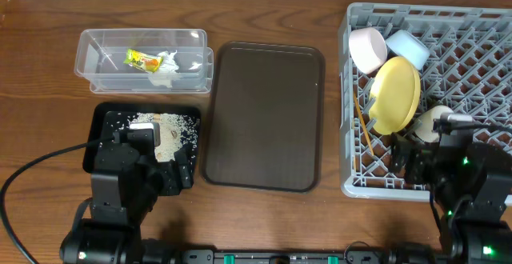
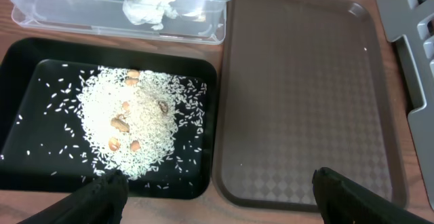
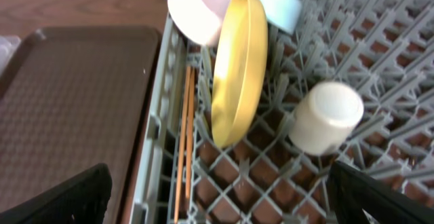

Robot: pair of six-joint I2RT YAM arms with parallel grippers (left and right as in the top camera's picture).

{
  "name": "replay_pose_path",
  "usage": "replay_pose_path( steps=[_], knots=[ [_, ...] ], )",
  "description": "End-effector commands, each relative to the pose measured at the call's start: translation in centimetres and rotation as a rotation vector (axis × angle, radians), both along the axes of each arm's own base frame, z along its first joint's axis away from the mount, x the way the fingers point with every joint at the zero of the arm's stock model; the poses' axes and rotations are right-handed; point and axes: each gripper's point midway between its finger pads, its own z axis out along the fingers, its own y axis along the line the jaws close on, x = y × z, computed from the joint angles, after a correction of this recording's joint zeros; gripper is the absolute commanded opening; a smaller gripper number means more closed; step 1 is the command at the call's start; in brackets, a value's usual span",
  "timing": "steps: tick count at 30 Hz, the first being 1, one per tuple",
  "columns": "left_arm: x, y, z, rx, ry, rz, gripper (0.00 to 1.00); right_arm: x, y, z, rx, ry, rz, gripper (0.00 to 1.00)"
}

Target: Sort waste into correct bins and load items into the dishwasher rack

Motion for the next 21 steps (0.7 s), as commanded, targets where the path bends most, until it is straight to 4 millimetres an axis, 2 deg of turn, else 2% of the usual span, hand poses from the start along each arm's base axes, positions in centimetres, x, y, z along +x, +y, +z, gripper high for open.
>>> replay_pose_path(
  steps=[1, 8, 21],
  knots=[
    [0.0, 0.3, -0.1, 0.015, -0.001, 0.006, 0.91, -0.7, -0.3, -0.9, -0.002, 0.030, -0.021, 0.99],
    [0.0, 0.3, -0.1, 0.015, -0.001, 0.006, 0.92, -2.2, -0.2, -2.7, 0.007, 0.124, -0.021, 0.99],
    [0.0, 0.3, -0.1, 0.015, -0.001, 0.006, 0.94, -3.1, -0.2, -3.6, 0.006, 0.178, -0.026, 0.99]
  ],
)
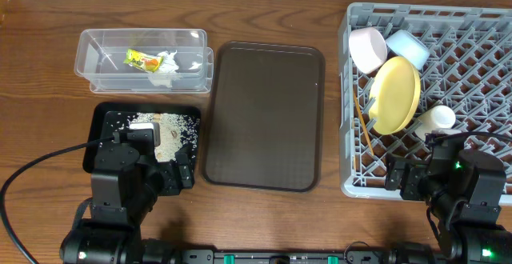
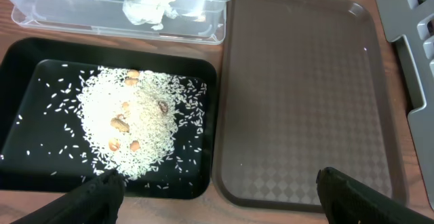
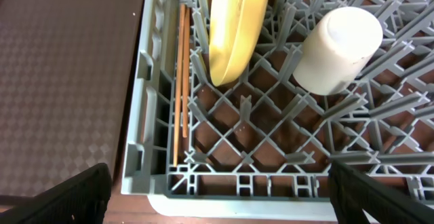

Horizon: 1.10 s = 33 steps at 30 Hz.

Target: Sort waste into correct bins and load items into the dishwasher rack

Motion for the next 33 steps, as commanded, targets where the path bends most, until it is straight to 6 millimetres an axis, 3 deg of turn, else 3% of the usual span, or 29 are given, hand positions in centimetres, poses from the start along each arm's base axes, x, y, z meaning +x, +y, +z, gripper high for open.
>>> replay_pose_path(
  steps=[1, 9, 16, 27, 33],
  knots=[
    [0.0, 0.3, -0.1, 0.015, -0.002, 0.006, 0.94, -0.1, -0.4, -0.2, -0.008, 0.003, -0.018, 0.99],
    [0.0, 0.3, -0.1, 0.015, -0.002, 0.006, 0.94, 2.2, -0.5, 2.5, -0.069, -0.255, 0.018, 0.99],
    [0.0, 0.3, -0.1, 0.015, -0.002, 0.006, 0.95, 2.7, 0.8, 3.2, -0.090, -0.558, 0.072, 0.99],
    [0.0, 0.3, -0.1, 0.015, -0.002, 0.006, 0.95, 3.5, 1.4, 2.5, -0.124, -0.882, 0.094, 0.99],
    [0.0, 0.3, -0.1, 0.015, -0.002, 0.006, 0.95, 4.1, 1.9, -0.4, -0.170, -0.851, 0.135, 0.99]
  ],
)
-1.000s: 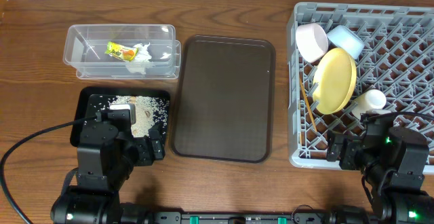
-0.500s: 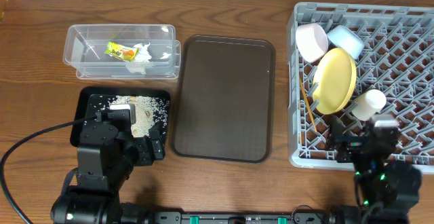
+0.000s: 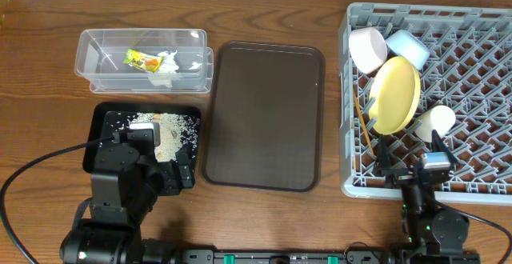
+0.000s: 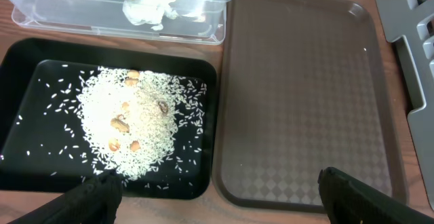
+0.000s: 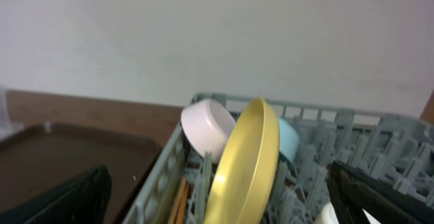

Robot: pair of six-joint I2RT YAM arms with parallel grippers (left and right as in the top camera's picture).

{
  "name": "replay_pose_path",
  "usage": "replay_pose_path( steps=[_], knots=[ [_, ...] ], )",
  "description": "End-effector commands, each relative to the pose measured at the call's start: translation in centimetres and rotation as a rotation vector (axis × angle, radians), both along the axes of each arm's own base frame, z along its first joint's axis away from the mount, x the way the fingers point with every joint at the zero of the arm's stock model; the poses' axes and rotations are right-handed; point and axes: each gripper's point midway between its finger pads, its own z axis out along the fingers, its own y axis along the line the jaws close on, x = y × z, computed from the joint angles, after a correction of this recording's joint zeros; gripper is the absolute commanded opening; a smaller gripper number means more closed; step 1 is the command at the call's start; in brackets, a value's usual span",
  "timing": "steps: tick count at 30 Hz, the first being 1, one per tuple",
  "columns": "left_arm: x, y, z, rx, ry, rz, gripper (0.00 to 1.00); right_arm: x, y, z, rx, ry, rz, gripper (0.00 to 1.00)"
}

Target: Sort waste into correct bins and load items into the dishwasher rack

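The grey dishwasher rack [image 3: 480, 64] on the right holds a pink bowl [image 3: 368, 48], a blue bowl [image 3: 408, 46], an upright yellow plate [image 3: 395, 96], a cream cup [image 3: 436, 122] and chopsticks [image 3: 360, 120]. A clear bin [image 3: 104, 52] at the far left holds a yellow wrapper [image 3: 141, 58] and a crumpled tissue [image 3: 166, 68]. A black tray [image 4: 27, 81] carries rice [image 4: 135, 115] with a few nuts. My left gripper [image 4: 218, 187] is open above the near edges of the black and brown trays. My right gripper [image 5: 217, 197] is open at the rack's near edge, facing level across it.
A brown serving tray [image 3: 264, 116] with nothing on it lies between the black tray and the rack. A white wall [image 5: 217, 41] stands behind the table. A black cable [image 3: 32, 172] curves off at the near left.
My right gripper has drawn back to the rack's near edge and tipped up: its camera looked straight down into the rack, and now looks level at the wall. The left arm is unchanged.
My right gripper stood open over the near part of the rack beside the cream cup. Then it was nearer the rack's front rim, looking straight down. Now it sits at the front rim, level and open. The left gripper stayed open throughout.
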Motion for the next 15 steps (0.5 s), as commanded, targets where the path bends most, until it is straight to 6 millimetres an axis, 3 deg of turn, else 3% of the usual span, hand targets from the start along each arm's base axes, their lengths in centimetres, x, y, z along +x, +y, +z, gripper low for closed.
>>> replay_pose_path(
  steps=[1, 4, 15],
  knots=[
    [0.0, 0.3, -0.1, 0.015, -0.001, 0.006, 0.95, 0.3, 0.7, -2.2, -0.038, 0.037, 0.026, 0.99],
    [0.0, 0.3, -0.1, 0.015, -0.001, 0.006, 0.95, 0.1, 1.1, -4.1, -0.039, 0.118, 0.043, 0.99],
    [0.0, 0.3, -0.1, 0.015, -0.001, 0.006, 0.95, 0.1, 1.1, -4.0, -0.068, 0.111, 0.047, 0.99]
  ],
)
